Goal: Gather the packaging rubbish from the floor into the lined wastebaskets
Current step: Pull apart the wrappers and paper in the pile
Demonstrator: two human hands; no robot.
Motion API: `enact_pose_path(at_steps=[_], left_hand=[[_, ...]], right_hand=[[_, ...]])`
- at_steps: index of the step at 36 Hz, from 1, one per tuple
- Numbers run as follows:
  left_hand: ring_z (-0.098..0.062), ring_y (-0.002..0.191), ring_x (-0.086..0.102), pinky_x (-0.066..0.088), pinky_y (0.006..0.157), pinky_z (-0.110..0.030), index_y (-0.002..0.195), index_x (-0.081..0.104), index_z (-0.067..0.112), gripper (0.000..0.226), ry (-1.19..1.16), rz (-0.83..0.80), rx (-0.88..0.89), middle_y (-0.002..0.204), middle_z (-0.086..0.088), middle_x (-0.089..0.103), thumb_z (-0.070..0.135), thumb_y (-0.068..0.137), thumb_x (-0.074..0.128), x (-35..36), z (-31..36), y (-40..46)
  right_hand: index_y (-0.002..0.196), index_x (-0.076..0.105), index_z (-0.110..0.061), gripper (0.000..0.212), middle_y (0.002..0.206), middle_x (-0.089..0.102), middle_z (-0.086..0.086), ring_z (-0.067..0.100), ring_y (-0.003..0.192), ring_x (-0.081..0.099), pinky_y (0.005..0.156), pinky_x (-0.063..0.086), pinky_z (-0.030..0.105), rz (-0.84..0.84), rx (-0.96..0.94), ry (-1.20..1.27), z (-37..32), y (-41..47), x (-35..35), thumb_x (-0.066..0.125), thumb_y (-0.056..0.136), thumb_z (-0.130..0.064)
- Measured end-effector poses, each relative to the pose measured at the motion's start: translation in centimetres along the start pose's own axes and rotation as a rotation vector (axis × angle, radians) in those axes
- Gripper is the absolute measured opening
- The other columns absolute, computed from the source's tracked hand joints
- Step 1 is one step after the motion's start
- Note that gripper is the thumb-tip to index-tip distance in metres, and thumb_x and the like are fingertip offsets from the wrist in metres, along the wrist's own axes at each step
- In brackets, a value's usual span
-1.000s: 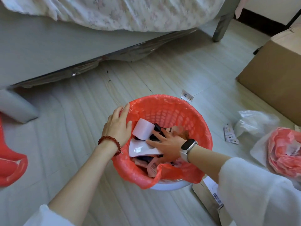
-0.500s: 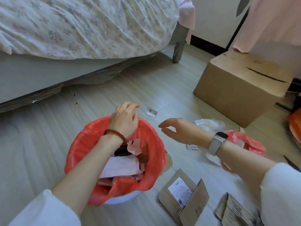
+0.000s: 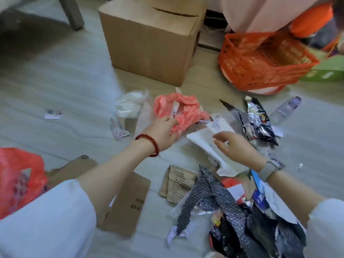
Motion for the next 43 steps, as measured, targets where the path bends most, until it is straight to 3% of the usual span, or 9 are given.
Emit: enact_pose_path(at_steps=[4,7,11,15,24,31,36,39,43], left_hand=[[-0.025,0.132,0.032,0.034,0.106,-0.041,0.136,0.037,0.021,0.053,-0.019,-0.225,-0.017,0.144,-0.006,0.034,0.038,0.089,0.051,9.3,1.5,0.1],[-0.026,0.141,0.008,0.021,0.113,-0.049,0.142,0.022,0.028,0.071,0.111,-0.404,-0.090,0.154,0.002,0.014,0.055,0.083,0.052,15.2,0.7,-1.1],[-0.023,0.143,-0.005,0.008,0.113,-0.052,0.144,0.012,0.032,0.086,0.182,-0.434,-0.124,0.156,0.007,0.001,0.068,0.076,0.050,19.8,0.3,-2.5],[-0.025,0.142,-0.008,0.001,0.111,-0.055,0.145,0.004,0.034,0.095,0.243,-0.436,-0.090,0.156,0.007,-0.005,0.072,0.072,0.051,21.6,0.6,-3.9],[-0.026,0.142,-0.005,0.003,0.112,-0.052,0.145,0.009,0.027,0.089,0.257,-0.169,-0.226,0.156,-0.002,-0.001,0.050,0.078,0.062,19.3,-2.1,-4.7],[-0.014,0.127,0.037,0.028,0.106,-0.031,0.134,0.042,0.015,0.051,-0.394,0.194,-0.273,0.137,-0.001,0.045,0.033,0.087,0.052,13.8,-4.1,-3.5],[-0.004,0.115,0.045,0.038,0.095,-0.024,0.133,0.042,0.024,0.056,-0.681,0.068,-0.307,0.123,0.013,0.048,0.037,0.083,0.064,12.5,-4.0,-2.9],[-0.014,0.094,0.063,0.051,0.086,-0.034,0.103,0.064,0.024,0.020,-0.817,-0.005,-0.346,0.099,0.012,0.063,0.019,0.084,0.064,12.7,-4.3,-3.0],[-0.003,0.052,0.059,0.052,0.057,-0.017,0.077,0.066,0.019,0.023,-0.921,0.005,-0.434,0.072,-0.004,0.062,-0.002,0.084,0.059,13.3,-4.5,-3.5]], right_hand=[[0.091,0.065,-0.013,0.016,0.089,0.063,0.001,0.020,0.087,0.058,0.073,0.046,0.032,-0.022,0.033,-0.038,5.8,-5.1,4.1,0.053,0.090,-0.024],[0.095,0.064,-0.016,0.038,0.089,0.063,0.001,0.025,0.086,0.060,0.067,0.051,0.039,-0.084,0.011,-0.109,8.0,-8.4,7.8,0.045,0.085,-0.048],[0.139,0.035,-0.018,0.091,0.124,0.052,0.012,0.036,0.114,0.050,0.079,0.053,0.043,-0.254,0.098,-0.269,10.1,-11.2,12.3,0.035,0.070,-0.077],[0.147,-0.005,-0.032,0.098,0.154,0.006,0.013,0.038,0.133,0.021,0.101,0.038,0.044,-0.327,0.128,-0.267,10.3,-11.5,15.2,0.054,0.076,-0.065],[0.136,0.043,-0.014,0.050,0.143,0.036,0.018,0.040,0.122,0.039,0.089,0.048,0.050,-0.120,0.043,-0.073,6.6,-6.4,16.5,0.056,0.088,-0.010],[0.126,0.054,-0.011,0.036,0.127,0.056,0.008,0.022,0.120,0.046,0.109,0.032,0.035,0.051,-0.068,0.348,0.6,-2.6,13.8,0.049,0.091,-0.006],[0.107,0.059,-0.007,0.023,0.113,0.058,0.009,0.021,0.110,0.052,0.098,0.039,0.027,0.077,-0.046,0.482,-0.5,-2.0,12.4,0.053,0.086,-0.002],[0.097,0.062,-0.003,0.017,0.105,0.051,0.001,0.014,0.102,0.051,0.095,0.040,0.023,0.136,-0.074,0.534,-0.7,-2.0,12.0,0.059,0.081,0.003],[0.112,0.053,-0.008,0.032,0.111,0.038,-0.002,0.010,0.101,0.045,0.096,0.037,0.023,0.064,0.002,0.569,-0.5,-2.1,12.1,0.058,0.081,-0.001]])
Point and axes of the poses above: each hand's wrist, its own y-axis towards the middle knuckle, its own x-axis out of the palm, z = x × y, the point moved 5 cm from there along y, towards the middle knuckle
